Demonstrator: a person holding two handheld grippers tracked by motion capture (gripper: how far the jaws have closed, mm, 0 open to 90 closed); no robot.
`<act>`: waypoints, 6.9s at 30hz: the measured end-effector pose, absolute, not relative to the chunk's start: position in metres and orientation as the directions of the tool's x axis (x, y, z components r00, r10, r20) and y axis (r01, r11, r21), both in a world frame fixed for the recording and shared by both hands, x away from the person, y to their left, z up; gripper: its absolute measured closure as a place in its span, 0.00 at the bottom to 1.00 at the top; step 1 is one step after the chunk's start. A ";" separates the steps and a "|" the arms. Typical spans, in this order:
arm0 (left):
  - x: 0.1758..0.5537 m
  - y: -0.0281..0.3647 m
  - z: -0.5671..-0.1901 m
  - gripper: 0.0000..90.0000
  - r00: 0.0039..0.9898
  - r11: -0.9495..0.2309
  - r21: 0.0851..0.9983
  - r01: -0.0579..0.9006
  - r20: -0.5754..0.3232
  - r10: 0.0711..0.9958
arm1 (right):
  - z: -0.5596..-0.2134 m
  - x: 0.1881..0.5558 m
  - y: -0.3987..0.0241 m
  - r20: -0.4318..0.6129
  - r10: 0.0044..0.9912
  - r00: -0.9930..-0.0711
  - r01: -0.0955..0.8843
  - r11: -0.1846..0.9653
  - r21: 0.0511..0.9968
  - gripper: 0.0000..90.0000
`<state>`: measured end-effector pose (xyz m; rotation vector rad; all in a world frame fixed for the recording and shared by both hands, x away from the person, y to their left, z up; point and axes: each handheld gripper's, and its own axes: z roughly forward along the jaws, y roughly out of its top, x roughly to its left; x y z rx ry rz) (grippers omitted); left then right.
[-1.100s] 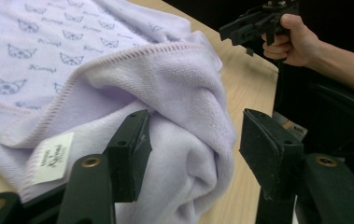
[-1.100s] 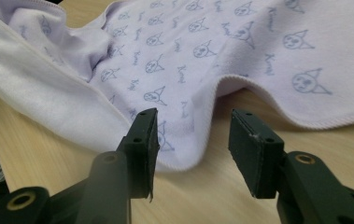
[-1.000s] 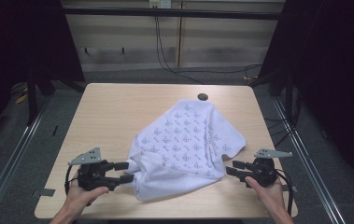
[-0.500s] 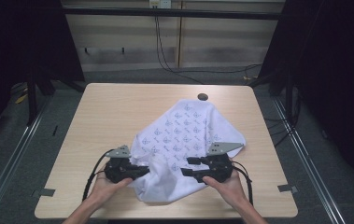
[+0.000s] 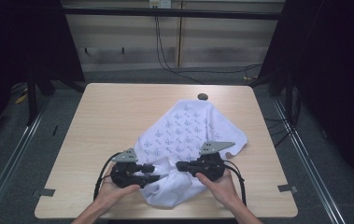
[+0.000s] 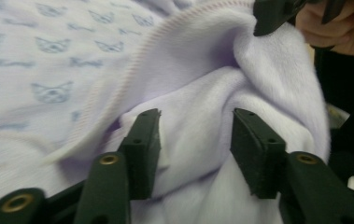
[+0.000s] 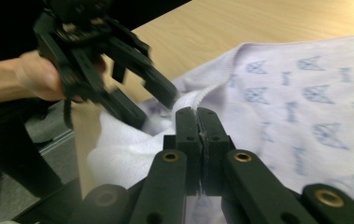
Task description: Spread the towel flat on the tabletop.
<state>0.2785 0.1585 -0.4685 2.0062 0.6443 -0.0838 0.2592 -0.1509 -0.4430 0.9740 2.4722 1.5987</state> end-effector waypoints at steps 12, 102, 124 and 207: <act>0.296 0.186 -0.467 0.63 0.802 -0.279 0.816 0.507 -0.328 0.499 | -0.463 0.228 -0.232 0.249 0.674 -0.695 0.556 0.285 0.780 0.98; 0.305 0.111 -0.489 0.98 0.911 -0.599 0.697 0.394 -0.208 0.357 | -0.422 0.261 -0.286 0.280 0.713 -0.643 0.423 0.026 0.906 0.93; 0.304 0.121 -0.483 0.56 0.878 -0.492 0.743 0.453 -0.276 0.391 | -0.418 0.281 -0.222 0.306 0.611 -0.730 0.438 0.075 0.896 0.69; 0.262 0.199 -0.464 0.74 0.872 -0.369 0.796 0.479 -0.384 0.305 | -0.460 0.206 -0.291 0.306 0.669 -0.678 0.558 0.197 0.806 0.99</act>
